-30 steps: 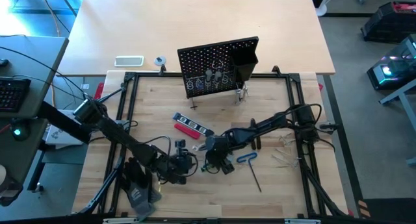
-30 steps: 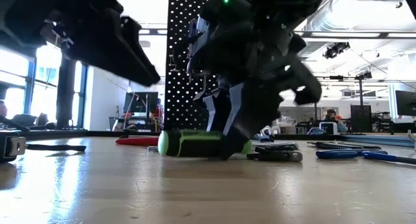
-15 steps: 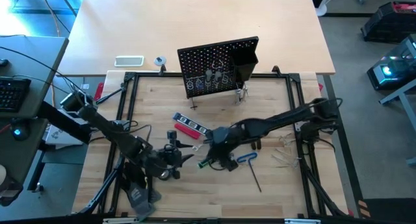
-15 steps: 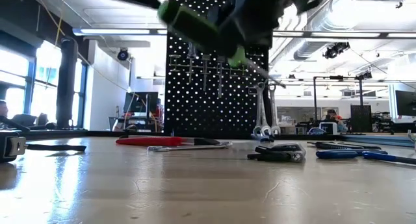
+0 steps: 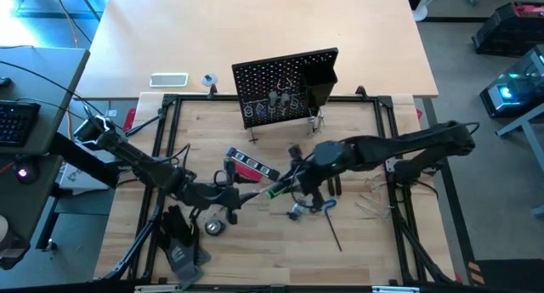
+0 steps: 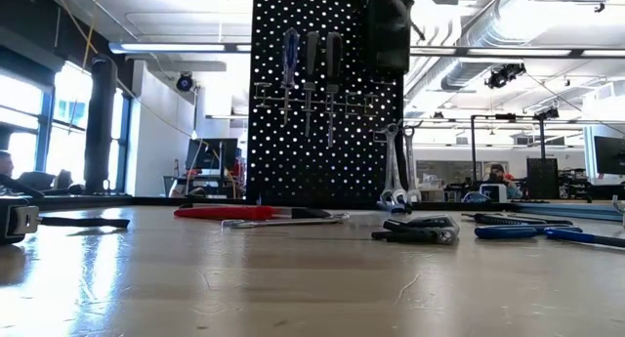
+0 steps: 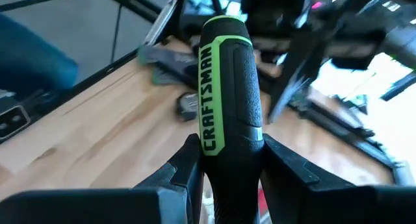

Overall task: Hang tools onto peg board
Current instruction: Hang the green screwdriver onto the pegboard

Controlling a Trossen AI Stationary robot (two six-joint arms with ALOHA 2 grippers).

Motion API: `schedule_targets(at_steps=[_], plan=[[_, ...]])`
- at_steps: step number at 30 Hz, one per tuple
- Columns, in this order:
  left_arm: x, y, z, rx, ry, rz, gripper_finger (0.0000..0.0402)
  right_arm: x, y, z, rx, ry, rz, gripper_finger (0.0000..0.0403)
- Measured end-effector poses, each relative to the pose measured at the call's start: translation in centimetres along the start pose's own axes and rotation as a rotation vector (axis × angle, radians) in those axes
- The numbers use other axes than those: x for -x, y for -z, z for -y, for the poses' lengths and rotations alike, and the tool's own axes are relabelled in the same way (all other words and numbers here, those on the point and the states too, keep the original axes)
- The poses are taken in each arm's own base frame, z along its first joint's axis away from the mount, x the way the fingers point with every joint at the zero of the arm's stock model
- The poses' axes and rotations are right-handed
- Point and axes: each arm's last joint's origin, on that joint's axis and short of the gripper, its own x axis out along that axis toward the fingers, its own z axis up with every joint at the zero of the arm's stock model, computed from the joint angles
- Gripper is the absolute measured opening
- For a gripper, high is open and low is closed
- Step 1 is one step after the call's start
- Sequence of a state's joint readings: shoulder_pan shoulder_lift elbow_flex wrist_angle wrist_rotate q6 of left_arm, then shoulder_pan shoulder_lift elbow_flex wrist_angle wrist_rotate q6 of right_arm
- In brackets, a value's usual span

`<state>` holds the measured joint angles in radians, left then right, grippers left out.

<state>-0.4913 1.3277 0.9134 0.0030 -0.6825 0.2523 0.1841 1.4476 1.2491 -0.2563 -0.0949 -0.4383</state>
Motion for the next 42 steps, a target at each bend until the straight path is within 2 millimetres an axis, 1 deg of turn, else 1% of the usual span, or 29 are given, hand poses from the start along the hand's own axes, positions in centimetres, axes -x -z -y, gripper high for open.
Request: schedule_targets(at_steps=[3,7,10,14,20,27,30,33,38,42], plan=[[-0.7,-0.2,-0.9,-0.004,0.025,0.038,0.0152,1.8,-0.8,0.3,0.023,0.054,0.025,0.0108],[-1.6,-0.5,-2.3,-0.008,0.061,0.105,0.0152,3.7,-1.5,0.5,0.052,0.101,0.053,0.0108],[-2.3,-0.4,-3.4,0.0,0.094,0.144,0.0152,4.9,-1.8,0.7,0.063,0.119,0.073,0.0108],[-3.1,-0.1,-4.8,0.01,0.114,0.164,0.0152,5.9,-1.7,1.0,0.059,0.133,0.068,0.0108],[-3.8,-0.3,-6.8,0.031,0.11,0.26,0.0152,6.3,-1.7,1.4,0.056,0.144,0.081,0.0108],[-4.0,-1.2,-9.1,0.03,0.103,0.459,0.0152,6.4,-2.0,2.0,0.065,0.183,0.129,0.0108],[-4.1,-1.2,-9.8,0.019,0.13,0.508,0.0152,6.6,-2.1,2.5,0.065,0.185,0.168,0.0108],[-4.1,-1.3,-10.1,-0.031,0.136,0.551,0.0152,6.7,-2.4,3.0,0.059,0.205,0.211,0.0108],[-3.8,-1.9,-10.7,-0.082,-0.012,0.584,0.0153,7.1,-2.7,3.8,0.04,0.258,0.271,0.0108],[-3.5,-2.3,-11.0,-0.1,-0.058,0.634,0.0165,7.2,-2.6,4.4,0.034,0.275,0.278,0.0108]])
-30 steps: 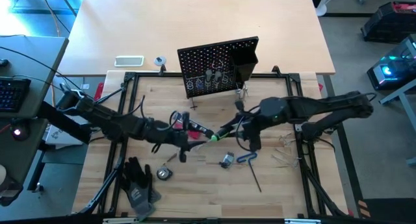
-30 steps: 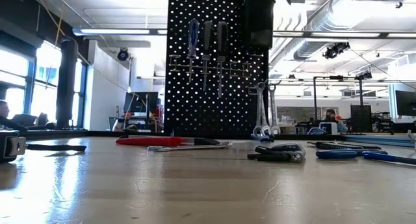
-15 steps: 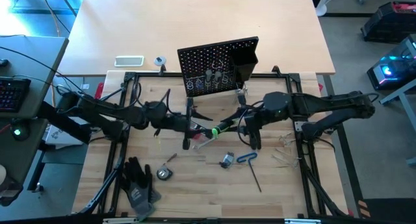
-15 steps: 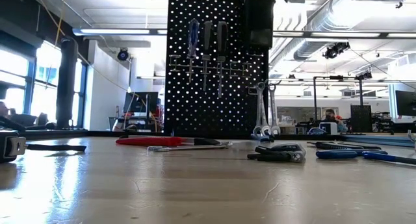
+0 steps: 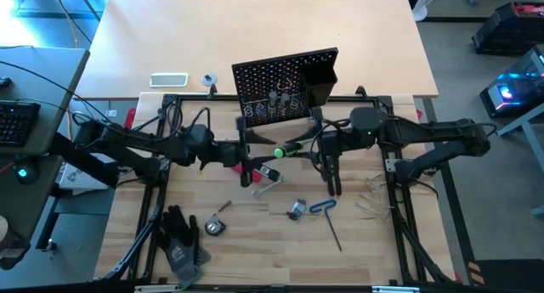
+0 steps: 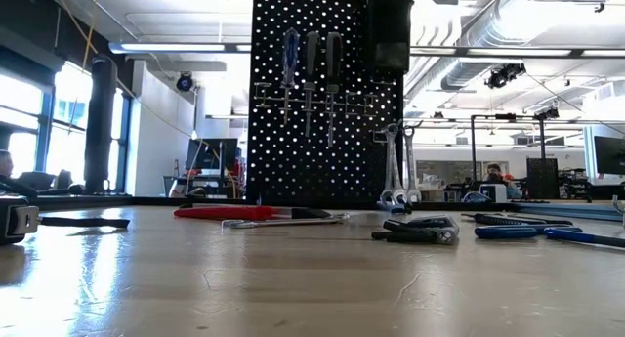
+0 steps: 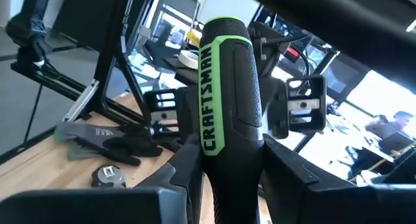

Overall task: Hang tools onto peg board
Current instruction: Hang the green screwdriver onto the pegboard

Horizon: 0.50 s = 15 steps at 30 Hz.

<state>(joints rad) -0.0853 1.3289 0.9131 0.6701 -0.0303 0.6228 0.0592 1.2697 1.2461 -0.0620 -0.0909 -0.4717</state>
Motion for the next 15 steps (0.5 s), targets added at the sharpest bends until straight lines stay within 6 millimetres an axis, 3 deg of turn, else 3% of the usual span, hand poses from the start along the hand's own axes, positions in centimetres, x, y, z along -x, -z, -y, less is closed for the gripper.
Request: schedule_targets(at_steps=[7,15], plan=[[0.1,-1.0,-0.4,0.006,0.015,0.148,0.0204,-0.9,0.8,0.6,-0.002,-0.004,0.007,0.0108],[-0.1,-1.3,-0.5,0.023,0.009,0.182,0.0232,-2.9,2.0,1.0,-0.002,-0.016,0.031,0.0108]])
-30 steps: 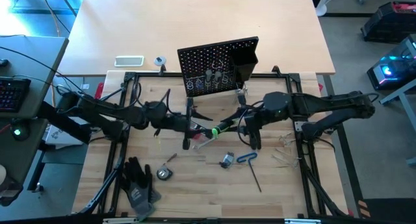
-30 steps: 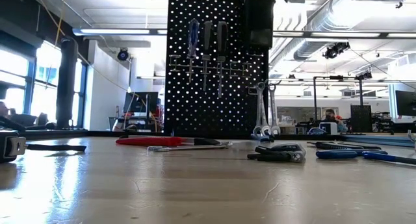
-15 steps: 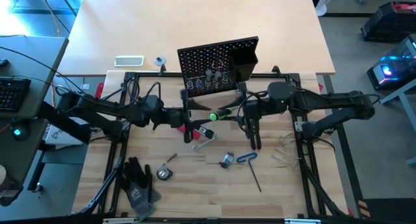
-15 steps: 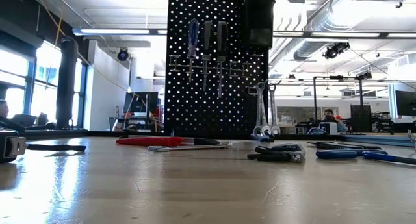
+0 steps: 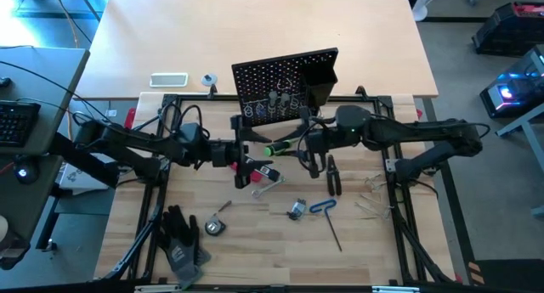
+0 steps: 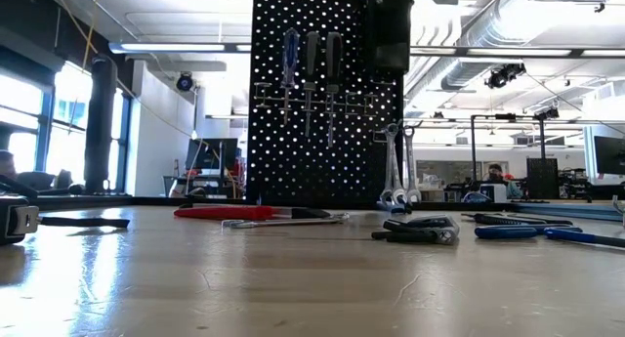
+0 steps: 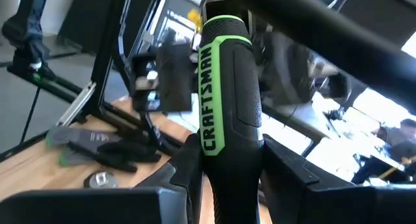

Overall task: Hang tools onto peg board
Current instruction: Hang the green screwdriver onto the pegboard

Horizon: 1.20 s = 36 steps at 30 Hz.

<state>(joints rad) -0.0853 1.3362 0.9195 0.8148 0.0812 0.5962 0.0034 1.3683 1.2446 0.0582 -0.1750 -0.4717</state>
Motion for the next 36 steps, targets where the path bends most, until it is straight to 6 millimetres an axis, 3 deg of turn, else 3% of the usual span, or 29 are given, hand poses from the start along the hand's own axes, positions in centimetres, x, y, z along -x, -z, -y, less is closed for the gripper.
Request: schedule_targets(at_steps=[15,26,32,36], plan=[[0.0,0.0,-0.7,0.079,-0.034,0.037,0.0233,-0.5,-0.1,0.3,-0.011,0.011,0.062,0.0108],[-0.1,0.3,-0.5,0.112,-0.021,0.027,0.0172,-1.2,0.3,0.2,-0.014,0.011,0.064,0.0108],[-0.1,0.2,-0.5,0.1,-0.011,0.038,0.011,-1.2,0.3,0.3,-0.016,0.019,0.065,0.0108],[-0.1,0.2,-0.5,0.094,-0.008,0.039,0.011,-1.2,0.3,0.3,-0.029,0.034,0.054,0.0109]])
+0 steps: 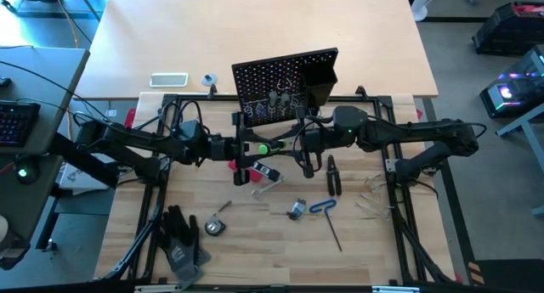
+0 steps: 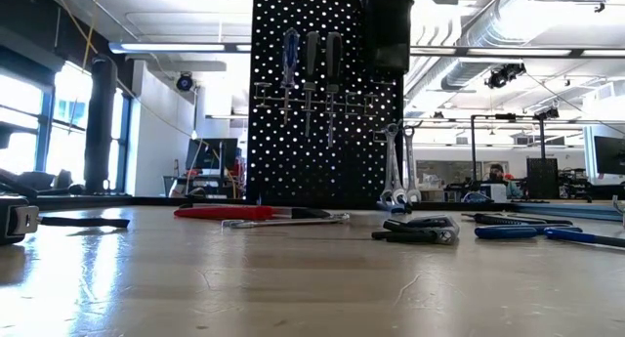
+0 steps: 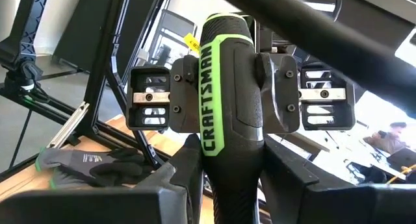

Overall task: Hang tools onto peg board
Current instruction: Hang the green screwdriver onto the pegboard

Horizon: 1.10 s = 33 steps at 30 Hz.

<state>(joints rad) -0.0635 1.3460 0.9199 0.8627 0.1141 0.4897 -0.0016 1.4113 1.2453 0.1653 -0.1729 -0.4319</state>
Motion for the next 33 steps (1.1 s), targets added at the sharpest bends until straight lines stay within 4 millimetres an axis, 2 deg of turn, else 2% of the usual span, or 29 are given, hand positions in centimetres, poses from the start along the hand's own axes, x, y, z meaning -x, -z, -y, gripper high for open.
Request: schedule_targets(at_steps=[2,6,9,17,21,27,33], plan=[[0.0,0.0,0.0,0.001,0.001,-0.001,0.011,0.0,0.0,0.0,-0.013,0.006,-0.004,0.0124],[0.1,0.0,-0.1,-0.001,-0.002,-0.007,0.011,0.0,0.2,0.1,-0.033,0.073,-0.046,0.0182],[0.3,-0.5,-0.3,0.006,0.003,-0.008,0.011,0.4,0.2,0.2,-0.034,0.112,-0.092,0.0204],[2.2,-3.3,-1.6,-0.008,-0.03,-0.074,0.011,3.7,-1.4,0.7,-0.036,0.187,-0.175,0.0211],[3.6,-4.5,-2.5,-0.051,-0.114,-0.167,0.011,5.4,-1.7,0.6,-0.079,0.201,-0.248,0.0212],[4.9,-4.6,-3.7,-0.108,-0.259,-0.334,0.011,6.3,-0.5,-0.1,-0.164,0.152,-0.405,0.0212],[5.1,-3.0,-4.7,-0.128,-0.344,-0.458,0.011,6.4,0.5,-0.6,-0.223,0.124,-0.507,0.0213]])
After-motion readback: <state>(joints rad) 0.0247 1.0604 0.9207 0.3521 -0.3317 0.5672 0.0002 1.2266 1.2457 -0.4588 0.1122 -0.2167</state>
